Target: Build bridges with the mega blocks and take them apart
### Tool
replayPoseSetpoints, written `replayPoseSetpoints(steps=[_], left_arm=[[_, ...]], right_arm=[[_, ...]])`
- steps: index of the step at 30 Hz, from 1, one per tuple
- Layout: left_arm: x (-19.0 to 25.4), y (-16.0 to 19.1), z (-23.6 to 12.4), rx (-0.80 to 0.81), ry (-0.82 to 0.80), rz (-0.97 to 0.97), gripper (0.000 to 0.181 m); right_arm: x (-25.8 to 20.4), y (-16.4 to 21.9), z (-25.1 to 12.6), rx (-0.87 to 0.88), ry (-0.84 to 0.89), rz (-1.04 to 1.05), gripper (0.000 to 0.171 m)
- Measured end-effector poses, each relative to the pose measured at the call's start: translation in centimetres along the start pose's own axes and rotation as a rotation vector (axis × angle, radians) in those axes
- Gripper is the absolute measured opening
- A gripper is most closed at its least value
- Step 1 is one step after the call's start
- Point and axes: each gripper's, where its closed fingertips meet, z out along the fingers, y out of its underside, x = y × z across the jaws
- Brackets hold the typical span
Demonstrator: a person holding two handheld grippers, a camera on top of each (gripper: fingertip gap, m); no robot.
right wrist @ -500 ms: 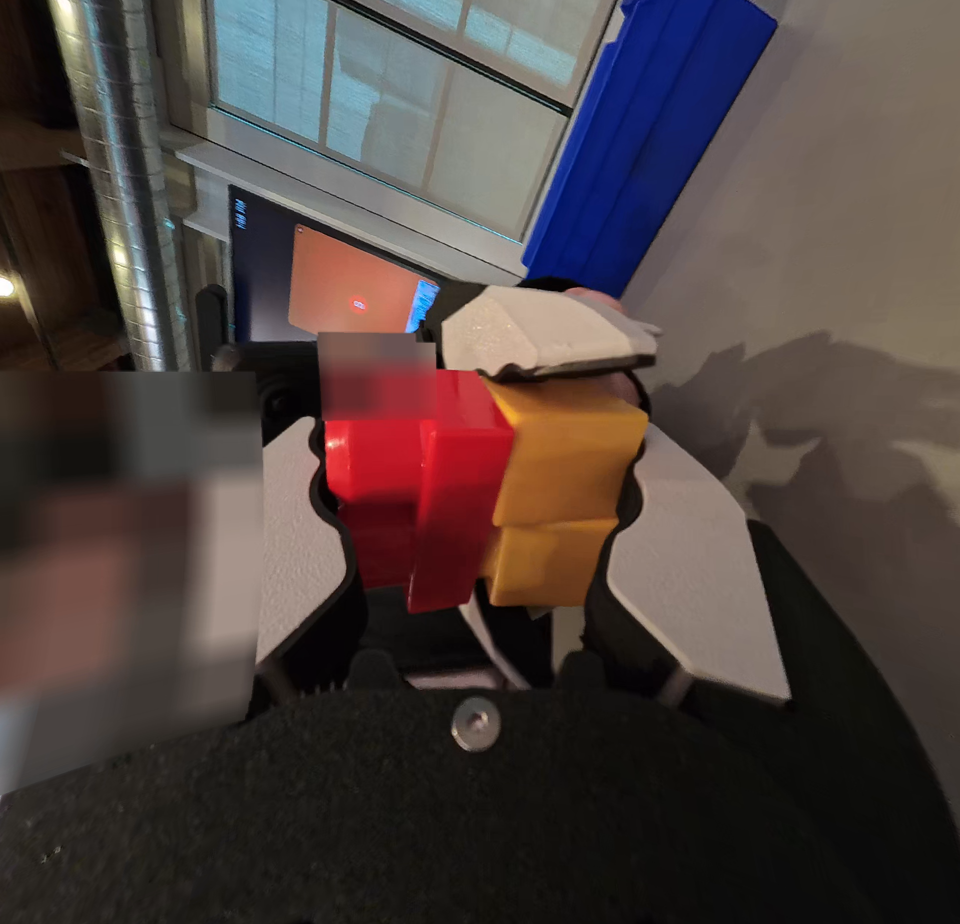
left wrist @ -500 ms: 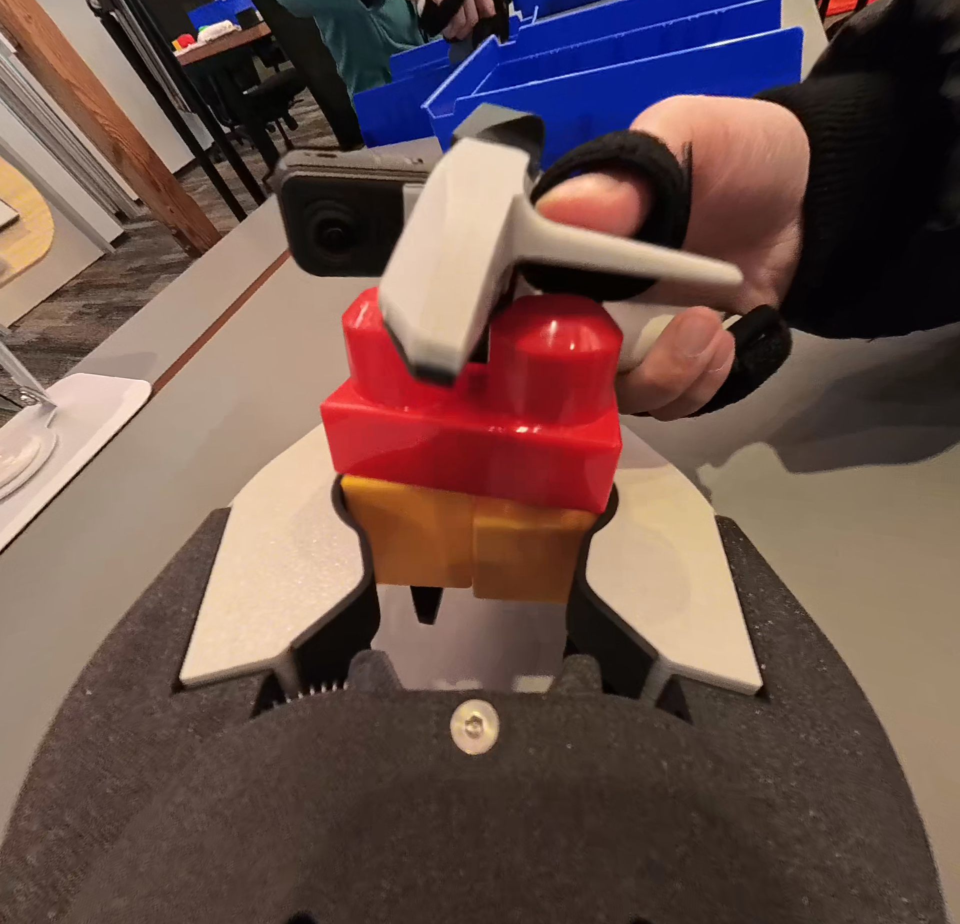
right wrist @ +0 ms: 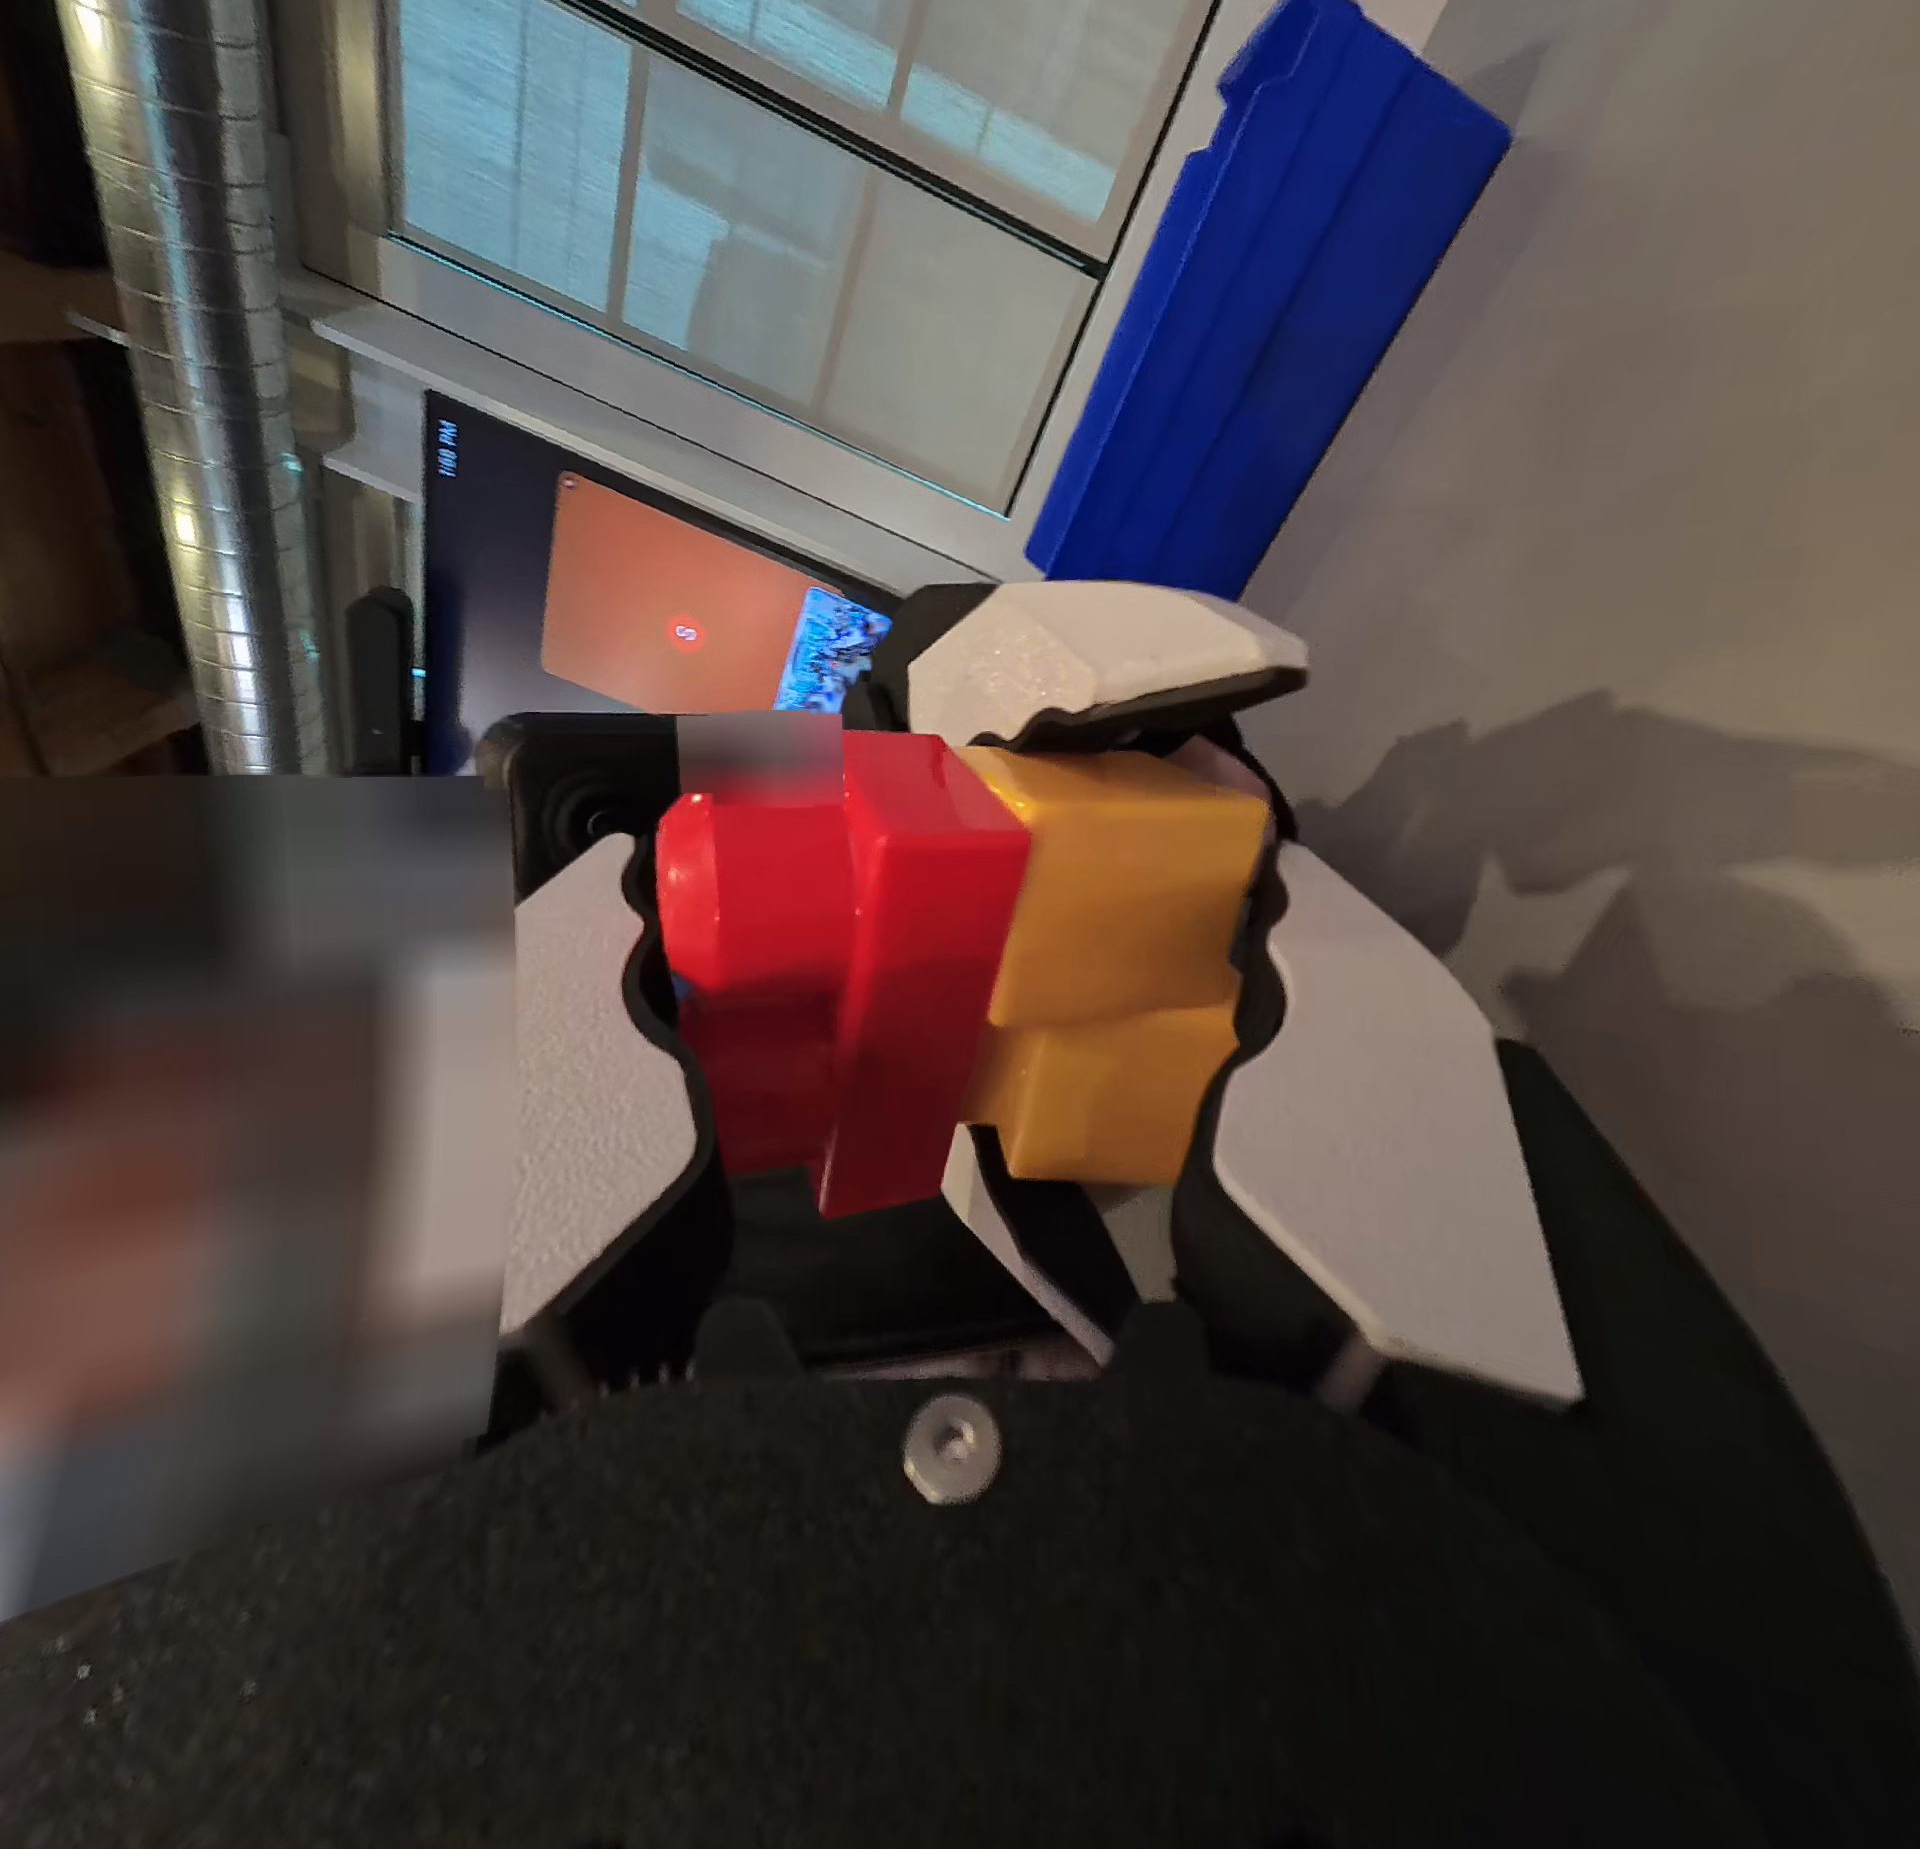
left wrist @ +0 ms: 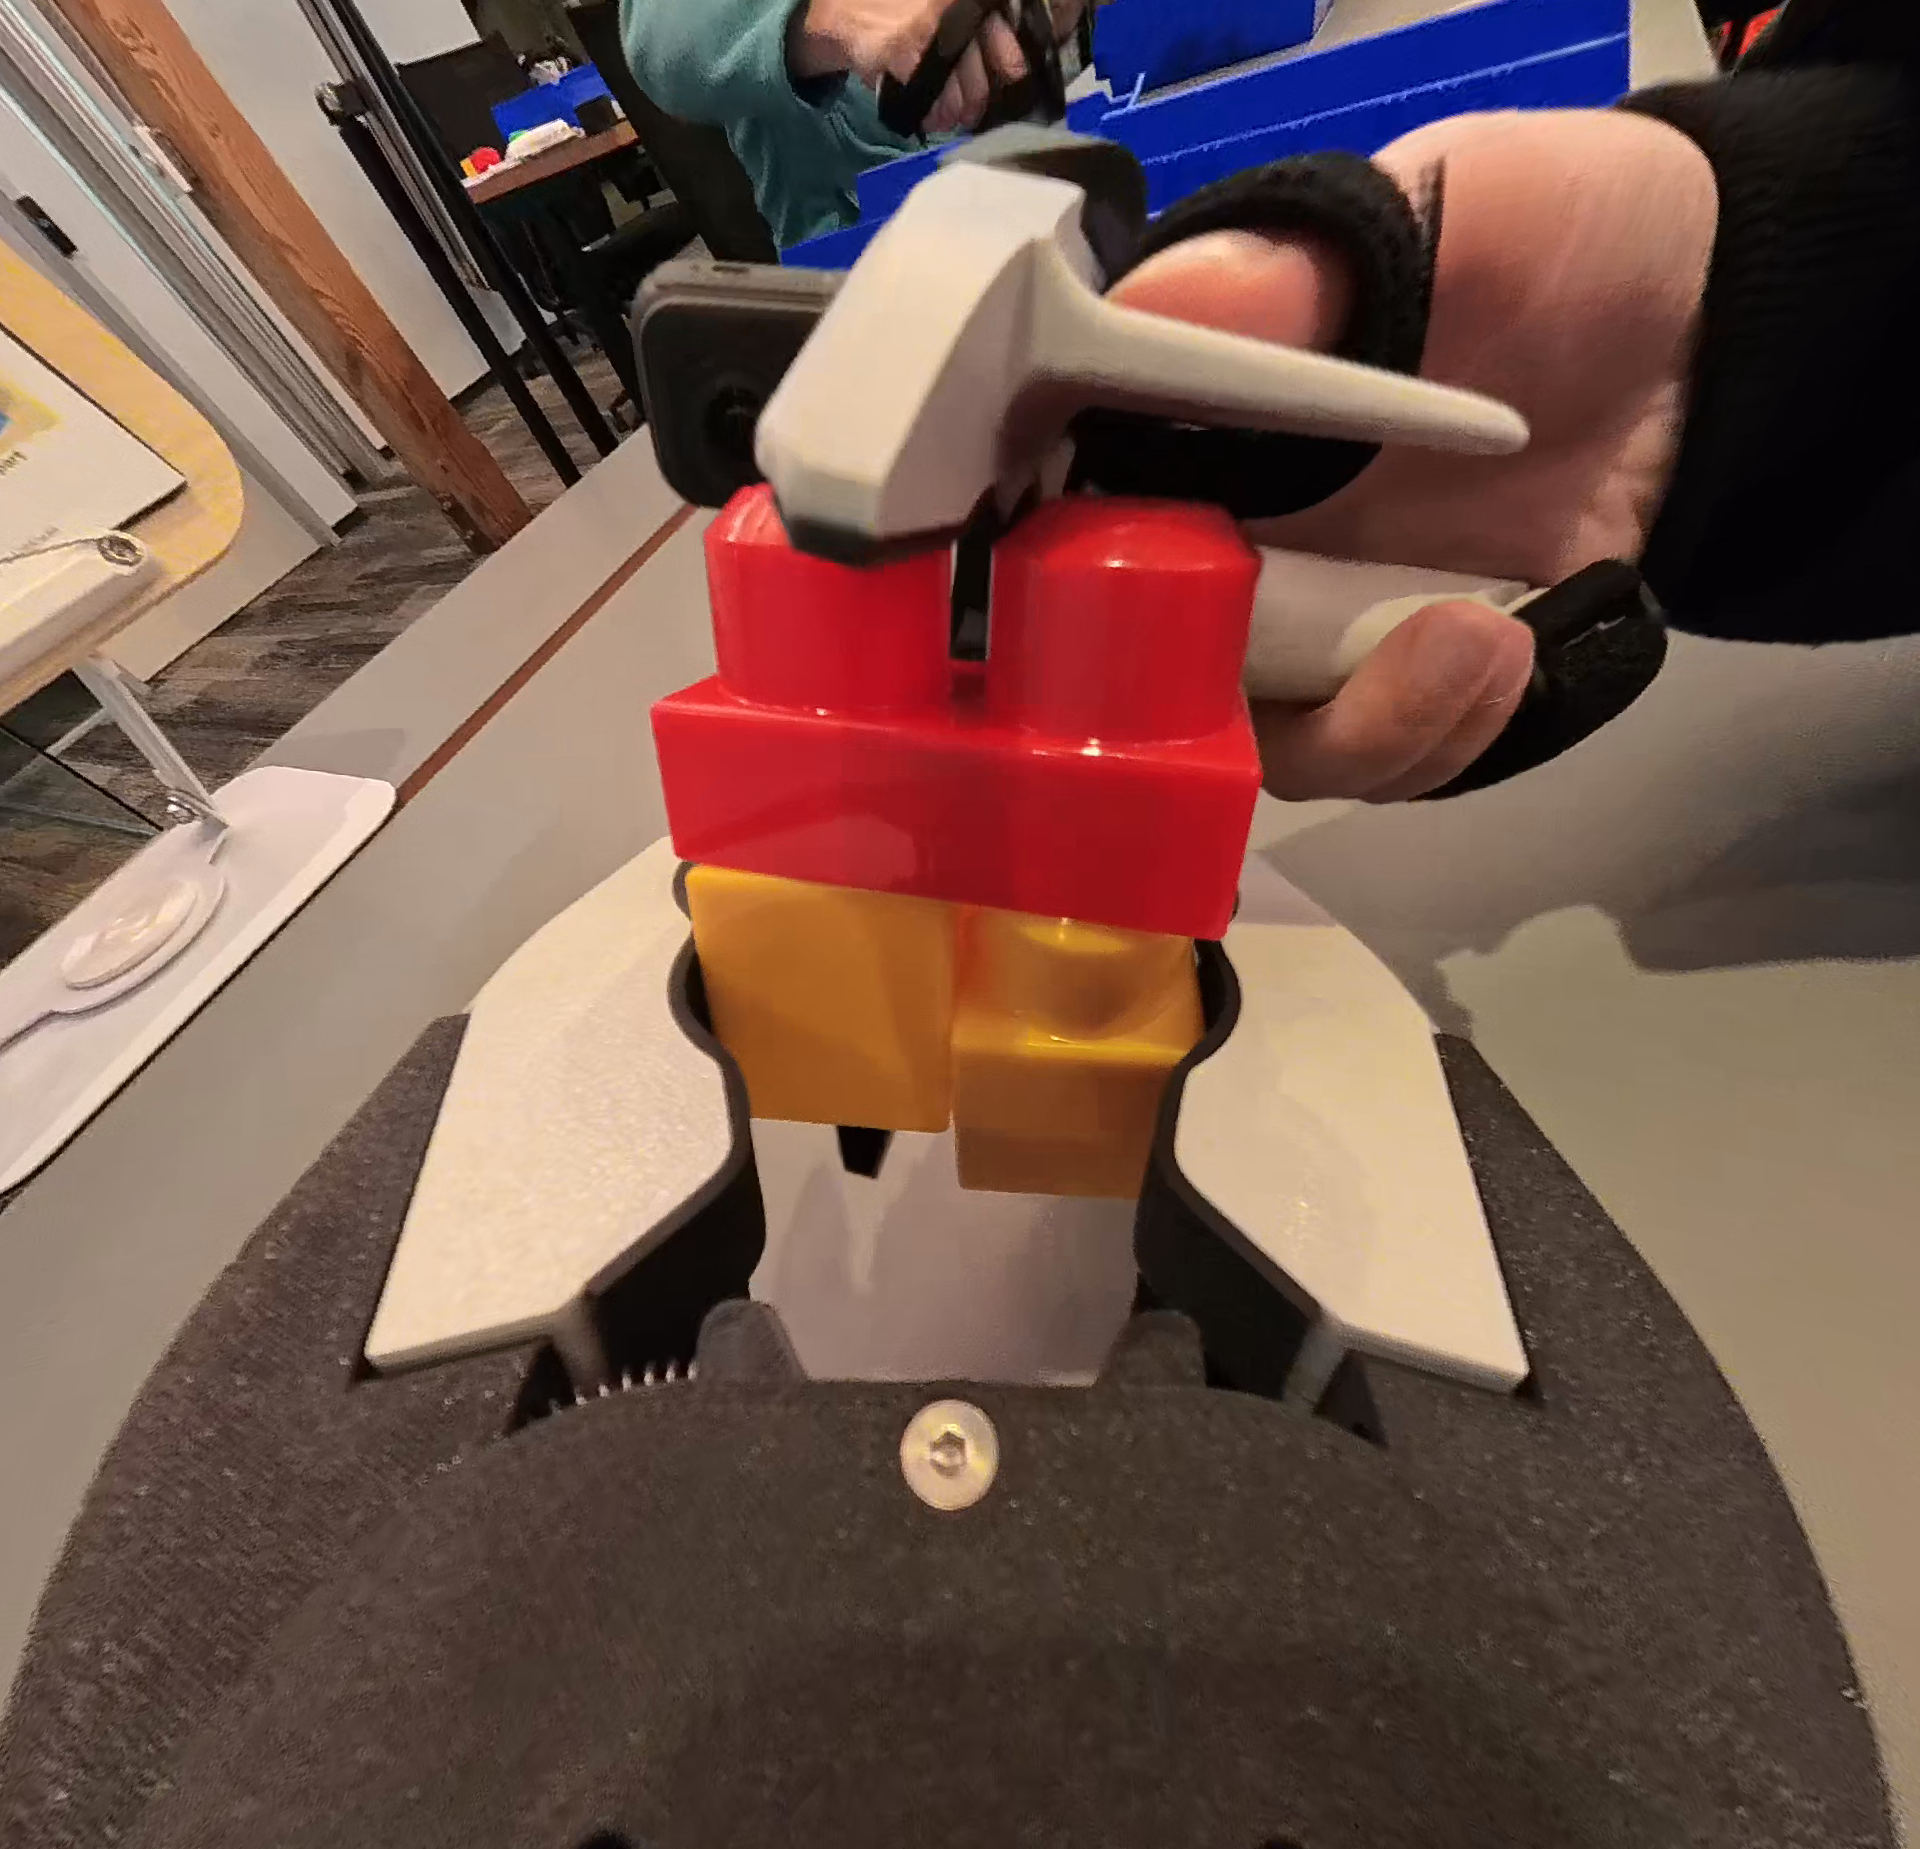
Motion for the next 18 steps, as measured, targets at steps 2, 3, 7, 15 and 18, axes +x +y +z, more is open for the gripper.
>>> replayPoseSetpoints(steps=[2,3,7,15,18], left_arm=[[0.0,-0.3,-0.1,0.021,0.001,-0.008,0.09],[-0.1,-0.6,-0.3,0.033,-0.004,-0.008,0.09],[-0.5,-1.0,-0.6,0.062,-0.038,0.008,0.09],[-0.6,-2.0,-1.1,0.117,-0.048,0.012,0.09],[-0.6,-2.0,-1.2,0.123,-0.04,0.009,0.09]], right_arm=[[-0.1,0.0,-0.1,-0.002,0.023,-0.024,0.106],[-0.2,-0.1,-0.2,-0.003,0.028,-0.033,0.107],[-0.3,-0.1,-0.9,-0.005,0.082,-0.09,0.111],[-1.5,2.5,-0.4,-0.078,-0.019,0.01,0.112],[-1.6,2.7,0.2,-0.097,-0.01,-0.002,0.115]])
